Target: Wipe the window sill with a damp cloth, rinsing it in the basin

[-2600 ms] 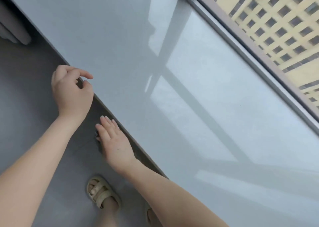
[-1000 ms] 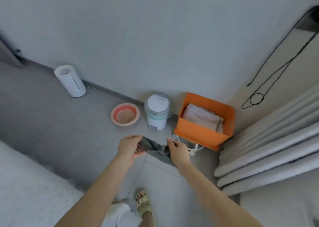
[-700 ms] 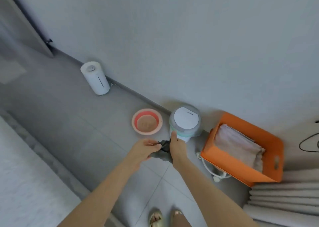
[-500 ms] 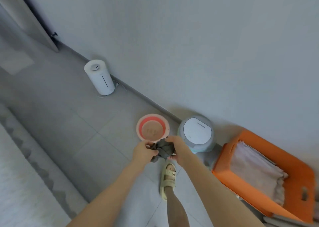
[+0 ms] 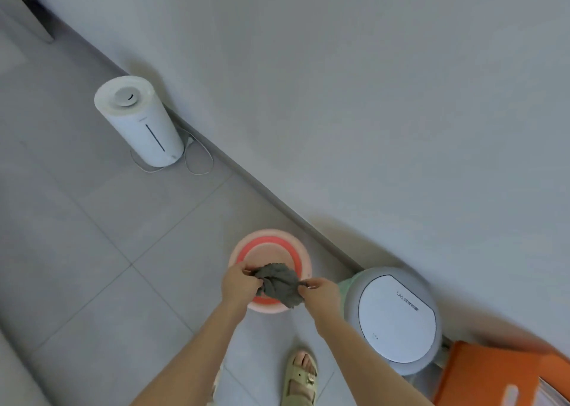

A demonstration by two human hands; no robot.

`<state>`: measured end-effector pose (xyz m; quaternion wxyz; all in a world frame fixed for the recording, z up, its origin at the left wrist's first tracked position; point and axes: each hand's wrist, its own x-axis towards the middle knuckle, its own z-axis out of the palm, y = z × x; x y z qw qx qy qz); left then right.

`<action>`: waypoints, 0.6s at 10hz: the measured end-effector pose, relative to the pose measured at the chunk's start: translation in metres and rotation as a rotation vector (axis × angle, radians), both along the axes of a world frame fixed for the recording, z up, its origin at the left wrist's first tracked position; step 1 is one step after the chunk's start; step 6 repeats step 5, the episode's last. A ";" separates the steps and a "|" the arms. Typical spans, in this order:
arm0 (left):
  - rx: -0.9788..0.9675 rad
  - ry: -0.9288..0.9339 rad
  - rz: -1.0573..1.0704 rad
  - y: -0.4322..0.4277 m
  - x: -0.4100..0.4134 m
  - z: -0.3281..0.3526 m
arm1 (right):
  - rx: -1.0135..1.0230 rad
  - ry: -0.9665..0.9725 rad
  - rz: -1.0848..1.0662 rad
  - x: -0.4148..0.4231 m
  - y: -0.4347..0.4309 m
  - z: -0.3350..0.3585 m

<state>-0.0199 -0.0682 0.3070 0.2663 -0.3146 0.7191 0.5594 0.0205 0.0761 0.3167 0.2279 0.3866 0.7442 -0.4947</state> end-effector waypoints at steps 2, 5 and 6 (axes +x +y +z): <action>-0.087 -0.036 -0.120 -0.020 -0.046 -0.085 | 0.066 -0.098 0.005 -0.051 -0.017 -0.070; -0.217 0.034 -0.304 -0.067 -0.086 -0.048 | 0.303 -0.126 -0.097 -0.076 -0.043 -0.022; -0.217 0.034 -0.304 -0.067 -0.086 -0.048 | 0.303 -0.126 -0.097 -0.076 -0.043 -0.022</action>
